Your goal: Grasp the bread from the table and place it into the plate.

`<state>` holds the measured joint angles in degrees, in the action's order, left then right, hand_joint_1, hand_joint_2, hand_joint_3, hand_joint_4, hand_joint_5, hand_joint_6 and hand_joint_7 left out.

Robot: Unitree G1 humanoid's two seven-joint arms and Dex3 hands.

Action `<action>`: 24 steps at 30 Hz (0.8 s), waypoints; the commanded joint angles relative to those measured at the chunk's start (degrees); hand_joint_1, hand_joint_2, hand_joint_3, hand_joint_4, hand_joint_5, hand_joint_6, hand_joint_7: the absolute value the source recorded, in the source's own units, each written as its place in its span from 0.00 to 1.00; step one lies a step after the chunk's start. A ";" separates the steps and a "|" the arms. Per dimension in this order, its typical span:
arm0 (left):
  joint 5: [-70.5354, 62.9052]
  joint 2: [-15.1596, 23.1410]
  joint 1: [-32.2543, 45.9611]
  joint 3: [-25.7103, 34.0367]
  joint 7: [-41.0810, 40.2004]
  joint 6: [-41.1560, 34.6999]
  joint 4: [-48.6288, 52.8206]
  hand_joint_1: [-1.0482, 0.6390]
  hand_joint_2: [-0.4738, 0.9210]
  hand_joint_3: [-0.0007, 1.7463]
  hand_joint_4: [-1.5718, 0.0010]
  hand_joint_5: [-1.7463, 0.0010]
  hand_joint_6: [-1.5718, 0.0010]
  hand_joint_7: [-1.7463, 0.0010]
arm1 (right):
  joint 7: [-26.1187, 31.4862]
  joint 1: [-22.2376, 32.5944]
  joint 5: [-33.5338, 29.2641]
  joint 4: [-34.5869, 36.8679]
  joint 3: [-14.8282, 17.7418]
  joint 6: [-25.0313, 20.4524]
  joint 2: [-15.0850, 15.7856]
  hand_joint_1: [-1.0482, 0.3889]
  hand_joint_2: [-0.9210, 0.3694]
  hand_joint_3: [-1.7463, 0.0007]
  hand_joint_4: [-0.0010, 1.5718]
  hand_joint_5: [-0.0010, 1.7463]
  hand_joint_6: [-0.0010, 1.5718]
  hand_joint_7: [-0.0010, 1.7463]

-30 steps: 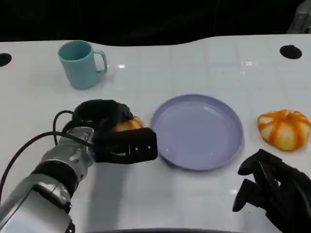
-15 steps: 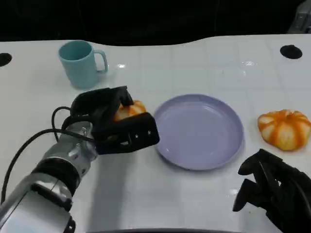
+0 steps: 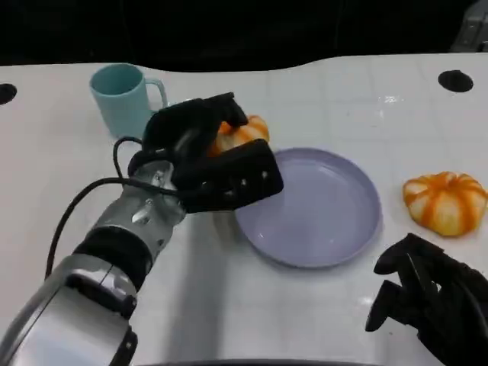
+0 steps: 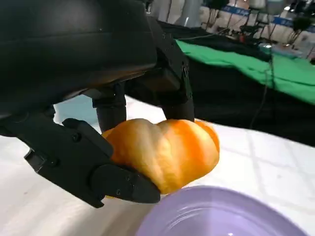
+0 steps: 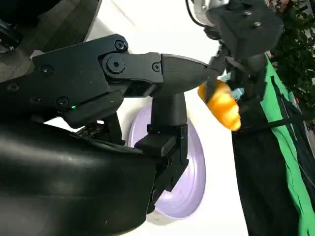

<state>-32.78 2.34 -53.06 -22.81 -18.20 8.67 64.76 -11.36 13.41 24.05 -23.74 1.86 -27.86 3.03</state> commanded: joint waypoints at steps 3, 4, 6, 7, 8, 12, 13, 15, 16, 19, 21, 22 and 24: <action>-1.22 -3.52 -4.05 -2.45 2.97 0.31 -1.90 0.49 0.87 0.33 0.42 0.00 0.52 0.25 | -0.08 -0.15 0.38 -0.35 0.63 -0.22 0.71 0.43 0.00 0.74 0.41 1.00 0.32 0.91; -1.62 -4.36 -4.43 -3.13 3.47 -0.28 -1.93 0.49 0.88 0.31 0.42 0.00 0.52 0.28 | -0.19 -0.13 0.43 -0.27 0.63 -0.06 0.68 0.43 0.00 0.74 0.40 1.00 0.32 0.91; -2.07 -5.50 -4.76 -3.97 3.61 -0.71 -1.72 0.50 0.89 0.26 0.42 0.00 0.53 0.23 | -0.28 -0.06 0.41 -0.15 0.64 0.23 0.60 0.43 0.00 0.74 0.40 1.00 0.32 0.91; -2.08 -6.01 -4.93 -4.20 3.99 -1.00 -1.52 0.49 0.91 0.23 0.42 0.00 0.53 0.29 | -0.28 -0.02 0.32 -0.15 0.61 0.37 0.58 0.42 0.00 0.74 0.40 1.00 0.32 0.91; -2.05 -6.28 -5.02 -4.27 4.24 -1.16 -1.38 0.49 0.92 0.21 0.42 0.00 0.53 0.32 | -0.28 0.01 0.25 -0.16 0.58 0.45 0.58 0.42 0.00 0.74 0.40 1.00 0.32 0.91; -2.44 -8.16 -5.64 -4.77 4.94 -2.20 -0.17 0.47 0.94 0.18 0.44 0.00 0.50 0.45 | -0.23 0.15 0.21 -0.64 0.47 0.13 0.74 0.42 0.00 0.74 0.40 1.00 0.32 0.91; -2.62 -8.75 -5.81 -5.06 4.95 -2.21 0.33 0.46 0.96 0.14 0.46 0.00 0.46 0.57 | -0.15 0.20 0.21 -0.81 0.42 0.03 0.74 0.42 0.00 0.74 0.40 1.00 0.32 0.91; -2.66 -9.46 -6.09 -5.32 5.32 -2.42 1.06 0.46 0.98 0.10 0.47 0.00 0.42 0.66 | -0.30 0.23 0.30 -0.76 0.43 0.17 0.71 0.42 0.00 0.74 0.40 1.00 0.32 0.91; -2.58 -9.80 -6.26 -5.36 5.78 -2.79 1.40 0.45 0.99 0.09 0.48 0.00 0.43 0.69 | -0.46 0.23 0.36 -0.64 0.46 0.33 0.72 0.42 0.00 0.73 0.40 1.00 0.31 0.91; -2.82 -10.88 -6.82 -5.75 6.80 -4.17 2.56 0.44 1.00 0.09 0.52 0.00 0.44 0.72 | -0.79 0.18 0.27 -0.29 0.44 0.78 0.71 0.42 0.00 0.73 0.40 1.00 0.31 0.91; -3.19 -11.23 -7.01 -6.27 6.81 -4.56 3.19 0.45 1.00 0.07 0.56 0.00 0.43 0.73 | -0.91 0.14 0.21 -0.16 0.45 0.87 0.66 0.42 0.00 0.74 0.40 1.00 0.31 0.92; -3.36 -11.38 -7.04 -6.57 6.66 -4.58 3.54 0.44 1.00 0.08 0.55 0.00 0.42 0.73 | -0.91 0.14 0.12 -0.17 0.43 0.89 0.64 0.42 0.00 0.74 0.40 1.00 0.31 0.92; -3.44 -11.68 -7.14 -6.86 6.62 -4.62 4.22 0.44 1.00 0.11 0.52 0.00 0.44 0.74 | -0.85 0.15 0.09 -0.24 0.38 0.82 0.58 0.42 0.00 0.74 0.39 1.00 0.30 0.92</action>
<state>-35.74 -9.17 -58.12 -29.13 -11.81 4.38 68.21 -12.01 13.43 24.00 -23.71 1.77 -27.71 3.04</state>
